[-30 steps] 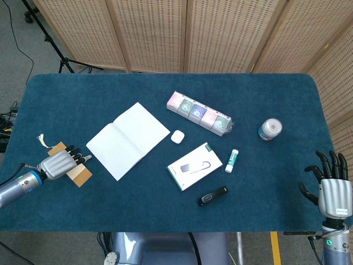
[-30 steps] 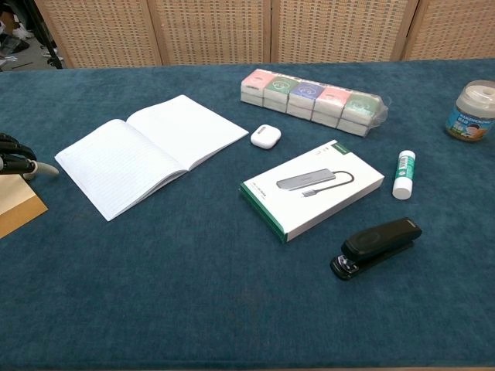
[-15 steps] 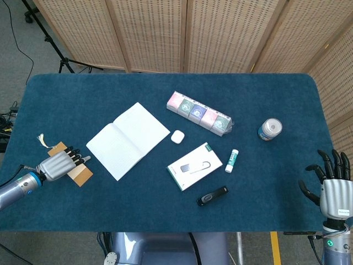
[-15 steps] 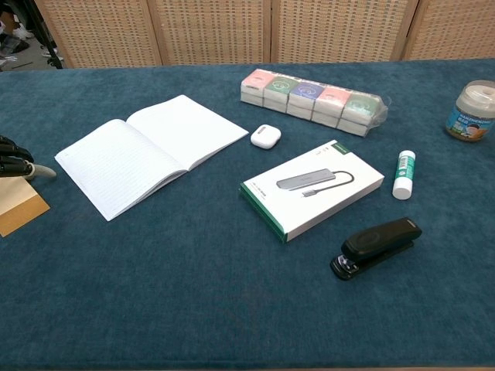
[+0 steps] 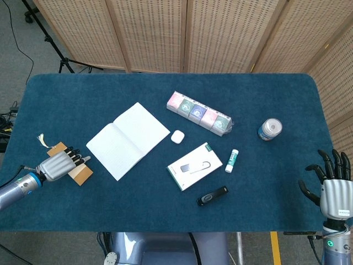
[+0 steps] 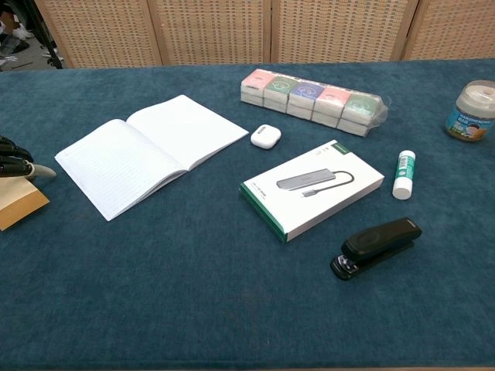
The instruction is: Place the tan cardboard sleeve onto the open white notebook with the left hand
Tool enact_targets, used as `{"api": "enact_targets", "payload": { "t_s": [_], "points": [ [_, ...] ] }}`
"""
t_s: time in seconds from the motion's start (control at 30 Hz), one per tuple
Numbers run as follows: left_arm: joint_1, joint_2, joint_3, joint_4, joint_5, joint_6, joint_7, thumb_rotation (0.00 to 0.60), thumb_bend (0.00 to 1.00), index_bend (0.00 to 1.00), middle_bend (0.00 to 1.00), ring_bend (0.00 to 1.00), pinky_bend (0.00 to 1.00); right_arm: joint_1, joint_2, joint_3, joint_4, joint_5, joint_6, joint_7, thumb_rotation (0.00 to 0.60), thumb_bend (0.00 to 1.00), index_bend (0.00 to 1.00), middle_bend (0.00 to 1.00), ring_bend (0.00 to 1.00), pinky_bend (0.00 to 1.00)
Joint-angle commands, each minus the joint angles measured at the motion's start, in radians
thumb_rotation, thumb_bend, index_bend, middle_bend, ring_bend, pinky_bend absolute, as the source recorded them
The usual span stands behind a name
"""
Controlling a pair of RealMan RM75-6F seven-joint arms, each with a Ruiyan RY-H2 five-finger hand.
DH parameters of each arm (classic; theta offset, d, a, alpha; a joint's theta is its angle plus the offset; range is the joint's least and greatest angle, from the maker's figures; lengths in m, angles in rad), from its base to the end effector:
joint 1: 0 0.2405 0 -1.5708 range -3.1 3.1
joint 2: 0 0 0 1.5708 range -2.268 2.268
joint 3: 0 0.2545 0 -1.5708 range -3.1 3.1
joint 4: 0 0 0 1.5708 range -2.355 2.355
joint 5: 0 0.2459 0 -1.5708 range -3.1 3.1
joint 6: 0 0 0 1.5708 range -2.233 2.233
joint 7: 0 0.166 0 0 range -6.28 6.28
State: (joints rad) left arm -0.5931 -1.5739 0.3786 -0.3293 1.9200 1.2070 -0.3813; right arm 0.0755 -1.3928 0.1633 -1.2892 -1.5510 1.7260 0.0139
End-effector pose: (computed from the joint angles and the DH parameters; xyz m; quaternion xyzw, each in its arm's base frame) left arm -0.3906 0.3603 0.0467 -0.9209 -0.0924 -0.1323 0.3547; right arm -0.3301 -0.2216 0.1186 0.5249 -0.2699 0.4779 0.6505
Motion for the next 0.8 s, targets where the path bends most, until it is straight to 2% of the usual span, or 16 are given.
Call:
{"api": "enact_targets", "payload": {
  "t_s": [0.03,0.6,0.8],
  "points": [
    [0.001,0.001,0.001,-0.003,0.0,-0.002,0.002,0.6,0.36,0.03,0.28,0.16,0.23,0.0,0.0,0.0,0.0,-0.001,0.001,0.0,0.6,0.26,0.45,0.18,0.0,0.0],
    [-0.003,0.014,-0.008,-0.028,-0.008,0.005,0.017,0.6,0.38,0.03,0.28,0.16,0.23,-0.001,0.001,0.002,-0.002,-0.002,0.006,0.003,0.6,0.26,0.45,0.18,0.0,0.0],
    [-0.006,0.019,-0.011,-0.038,-0.011,0.003,0.016,0.6,0.4,0.06,0.28,0.17,0.23,0.0,0.0,0.001,-0.001,-0.004,0.007,0.004,0.6,0.26,0.45,0.18,0.0,0.0]
  ]
}}
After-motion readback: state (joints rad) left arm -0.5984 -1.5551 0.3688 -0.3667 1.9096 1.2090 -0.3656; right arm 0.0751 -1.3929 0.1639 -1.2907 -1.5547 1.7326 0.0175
